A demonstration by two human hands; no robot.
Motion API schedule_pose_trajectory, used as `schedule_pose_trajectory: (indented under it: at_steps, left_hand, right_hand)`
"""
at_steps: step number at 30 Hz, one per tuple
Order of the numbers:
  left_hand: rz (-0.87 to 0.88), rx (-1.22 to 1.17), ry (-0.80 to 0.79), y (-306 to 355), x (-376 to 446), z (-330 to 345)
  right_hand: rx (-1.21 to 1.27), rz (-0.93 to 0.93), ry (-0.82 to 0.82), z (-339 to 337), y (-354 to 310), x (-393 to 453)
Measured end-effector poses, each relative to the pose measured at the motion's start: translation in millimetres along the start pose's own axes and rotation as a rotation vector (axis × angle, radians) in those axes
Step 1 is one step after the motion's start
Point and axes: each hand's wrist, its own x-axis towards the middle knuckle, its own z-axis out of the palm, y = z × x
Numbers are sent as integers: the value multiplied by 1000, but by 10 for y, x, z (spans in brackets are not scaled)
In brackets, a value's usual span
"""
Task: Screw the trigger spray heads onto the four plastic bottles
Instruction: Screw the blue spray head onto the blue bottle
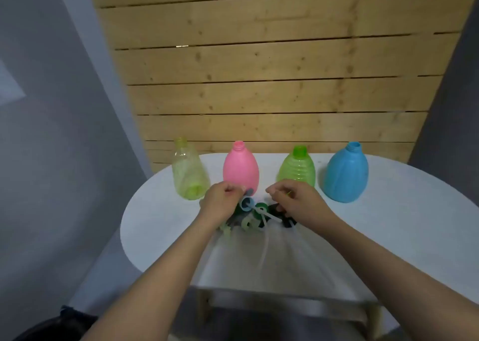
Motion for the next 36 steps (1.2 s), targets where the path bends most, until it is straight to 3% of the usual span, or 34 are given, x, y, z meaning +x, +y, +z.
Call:
schedule_pose_trajectory:
  at_steps: [7, 14, 18, 22, 25, 29, 30, 36]
  left_hand:
    - [-100, -2, -181, -202, 175, -29]
    - [-53, 17, -101, -156, 122, -35]
    - [24, -212, -27, 53, 44, -79]
    - [13, -343, -211, 302, 11, -47]
    - [-43, -321, -319, 427, 18, 42]
    - [-49, -337, -300, 508, 78, 191]
    - [-53, -345, -300, 510, 94, 211]
    - [-44, -389, -278, 472, 175, 195]
  right_hand:
    - [141, 120, -236, 65, 65, 45]
    - [239, 162, -329, 25, 115, 48]
    - [347, 86, -331, -220, 143, 10]
    - [302, 42, -319, -593, 190, -91]
    - [250, 62, -199, -854, 272, -191]
    - [130, 164, 394, -1109, 490, -200]
    - [89, 199, 468, -1143, 549, -172]
    - [192, 318, 313, -1135, 850, 120]
